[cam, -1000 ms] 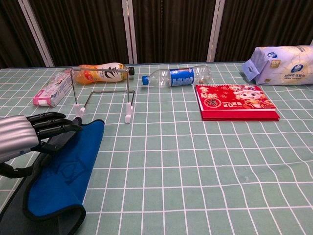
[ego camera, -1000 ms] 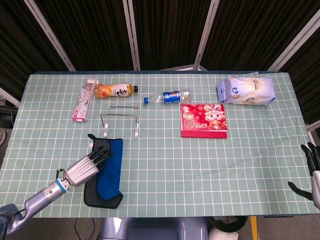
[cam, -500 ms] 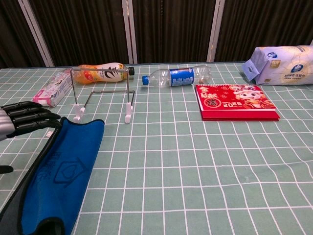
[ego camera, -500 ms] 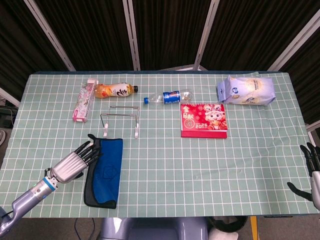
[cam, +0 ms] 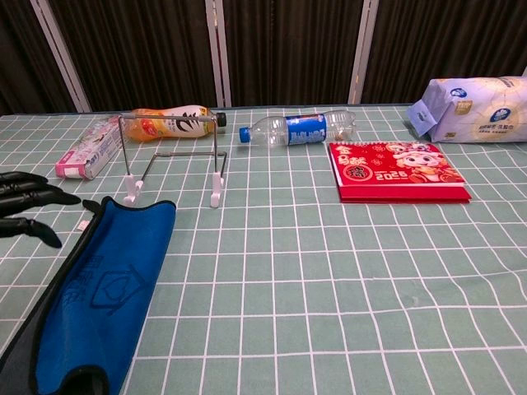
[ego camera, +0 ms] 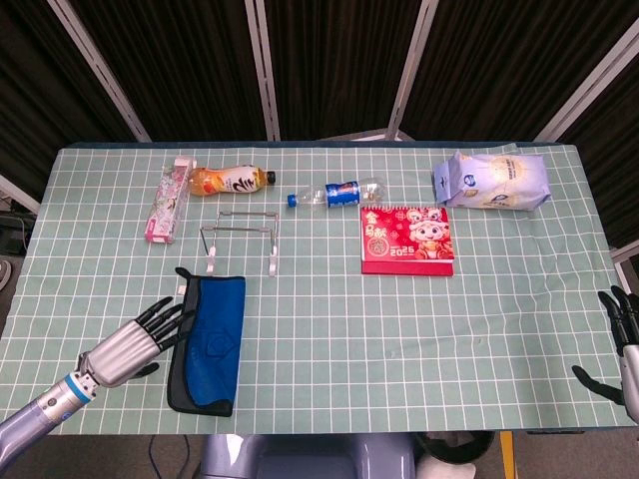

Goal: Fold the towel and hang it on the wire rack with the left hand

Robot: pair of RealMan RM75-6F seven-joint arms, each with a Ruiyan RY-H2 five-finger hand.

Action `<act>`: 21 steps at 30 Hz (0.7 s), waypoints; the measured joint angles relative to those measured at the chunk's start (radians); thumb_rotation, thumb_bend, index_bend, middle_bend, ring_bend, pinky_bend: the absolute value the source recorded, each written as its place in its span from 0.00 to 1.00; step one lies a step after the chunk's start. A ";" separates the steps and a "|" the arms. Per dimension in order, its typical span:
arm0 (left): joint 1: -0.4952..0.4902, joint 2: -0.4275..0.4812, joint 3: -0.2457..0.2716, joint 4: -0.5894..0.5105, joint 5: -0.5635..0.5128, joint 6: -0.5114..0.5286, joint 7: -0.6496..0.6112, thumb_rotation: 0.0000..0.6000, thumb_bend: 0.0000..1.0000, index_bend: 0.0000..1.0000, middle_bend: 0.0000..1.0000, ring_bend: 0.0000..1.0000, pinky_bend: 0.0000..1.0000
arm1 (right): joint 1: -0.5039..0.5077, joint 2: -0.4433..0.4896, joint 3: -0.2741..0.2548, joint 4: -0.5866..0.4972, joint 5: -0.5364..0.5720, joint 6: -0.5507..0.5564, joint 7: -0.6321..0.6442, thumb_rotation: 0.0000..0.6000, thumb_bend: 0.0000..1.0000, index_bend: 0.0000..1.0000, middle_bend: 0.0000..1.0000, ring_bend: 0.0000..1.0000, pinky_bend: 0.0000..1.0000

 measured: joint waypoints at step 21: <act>0.042 -0.147 0.055 0.099 0.069 -0.030 -0.072 1.00 0.23 0.49 0.00 0.00 0.00 | -0.005 0.014 0.000 0.008 -0.002 0.006 0.042 1.00 0.00 0.01 0.00 0.00 0.00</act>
